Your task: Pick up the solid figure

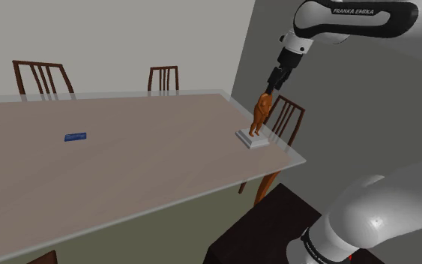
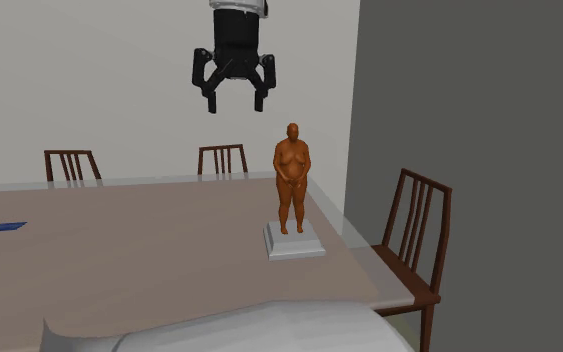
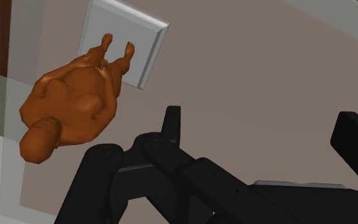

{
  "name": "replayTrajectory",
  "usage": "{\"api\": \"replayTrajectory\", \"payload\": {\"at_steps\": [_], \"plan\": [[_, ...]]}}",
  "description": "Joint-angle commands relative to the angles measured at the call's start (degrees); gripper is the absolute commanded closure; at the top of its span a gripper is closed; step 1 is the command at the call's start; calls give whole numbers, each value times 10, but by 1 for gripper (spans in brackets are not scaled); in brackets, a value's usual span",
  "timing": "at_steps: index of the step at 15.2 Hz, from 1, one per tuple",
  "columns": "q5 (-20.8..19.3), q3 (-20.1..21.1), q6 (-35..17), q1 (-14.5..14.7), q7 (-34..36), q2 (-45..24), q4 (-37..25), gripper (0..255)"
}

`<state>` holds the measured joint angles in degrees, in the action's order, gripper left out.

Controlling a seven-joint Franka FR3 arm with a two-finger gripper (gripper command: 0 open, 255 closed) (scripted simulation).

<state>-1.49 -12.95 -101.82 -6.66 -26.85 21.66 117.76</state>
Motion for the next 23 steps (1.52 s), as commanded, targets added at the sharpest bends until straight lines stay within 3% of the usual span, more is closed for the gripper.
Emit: {"api": "replayTrajectory", "payload": {"at_steps": [1,14,23], "plan": [[1,-16,-8,-4,-18,-34,-28,0],[69,-96,-15,-53,-138,-280,-262,0],[69,-95,-74,-52,-140,-278,-201,0]]}}
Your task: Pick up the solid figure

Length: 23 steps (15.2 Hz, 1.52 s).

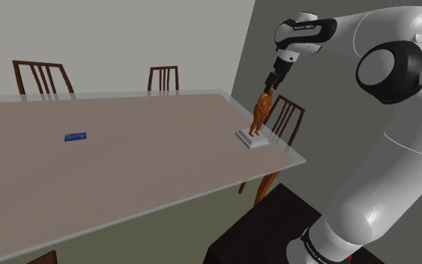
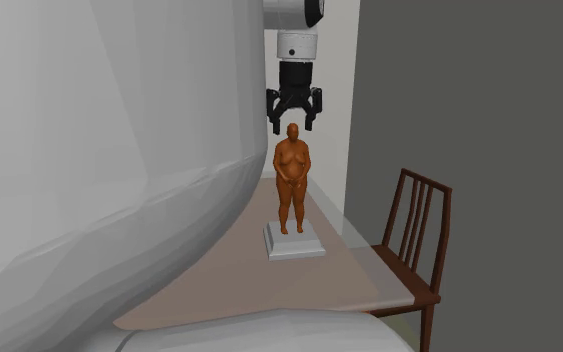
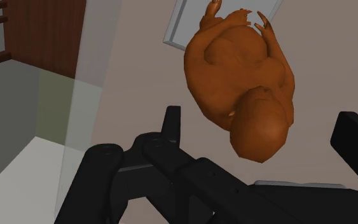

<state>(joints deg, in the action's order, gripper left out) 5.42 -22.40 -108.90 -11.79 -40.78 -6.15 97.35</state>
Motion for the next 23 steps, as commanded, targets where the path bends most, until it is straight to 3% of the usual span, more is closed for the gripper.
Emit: {"api": "replayTrajectory", "payload": {"at_steps": [1,10,23], "plan": [[0,0,-3,0,0,1,3,255],[0,0,-3,0,-1,0,3,255],[2,-3,101,-5,2,-9,-109,255]]}}
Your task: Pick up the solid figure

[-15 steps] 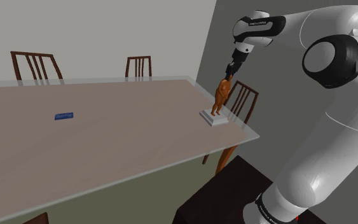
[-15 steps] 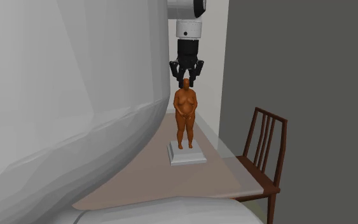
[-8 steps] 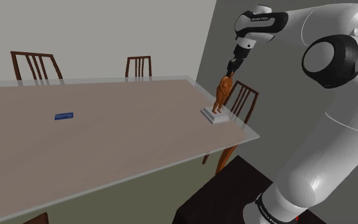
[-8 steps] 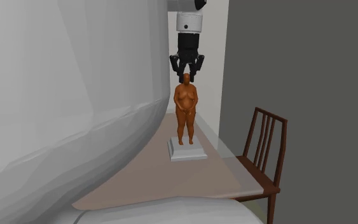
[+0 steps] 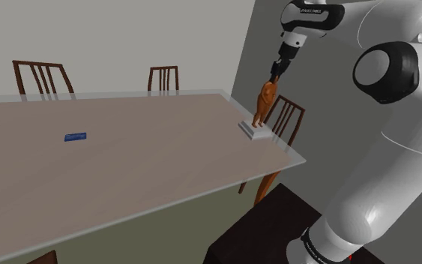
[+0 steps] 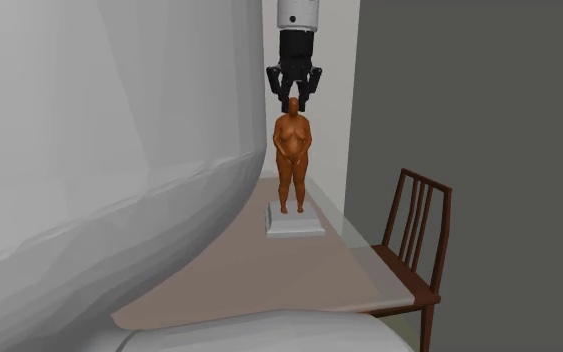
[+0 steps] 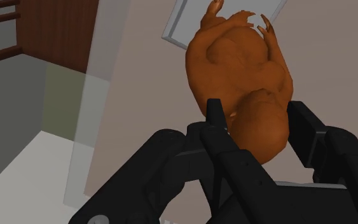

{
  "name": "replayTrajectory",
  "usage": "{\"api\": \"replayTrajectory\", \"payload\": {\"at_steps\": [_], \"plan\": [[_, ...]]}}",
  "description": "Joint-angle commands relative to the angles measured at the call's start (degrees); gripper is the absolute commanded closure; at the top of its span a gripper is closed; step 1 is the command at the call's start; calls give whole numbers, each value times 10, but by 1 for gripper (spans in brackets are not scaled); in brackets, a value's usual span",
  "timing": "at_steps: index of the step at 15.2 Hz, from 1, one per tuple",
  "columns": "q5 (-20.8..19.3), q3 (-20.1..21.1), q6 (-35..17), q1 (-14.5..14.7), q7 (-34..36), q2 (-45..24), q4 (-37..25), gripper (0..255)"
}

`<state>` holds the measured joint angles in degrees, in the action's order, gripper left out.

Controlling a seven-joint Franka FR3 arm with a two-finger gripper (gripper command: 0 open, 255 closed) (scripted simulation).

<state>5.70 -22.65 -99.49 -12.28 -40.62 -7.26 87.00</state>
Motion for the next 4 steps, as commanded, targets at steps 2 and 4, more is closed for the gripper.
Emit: {"api": "replayTrajectory", "payload": {"at_steps": [2,4], "plan": [[1,-1,23,-1,1,-2,-26,255],[1,-1,25,-1,1,-3,-28,255]]}}
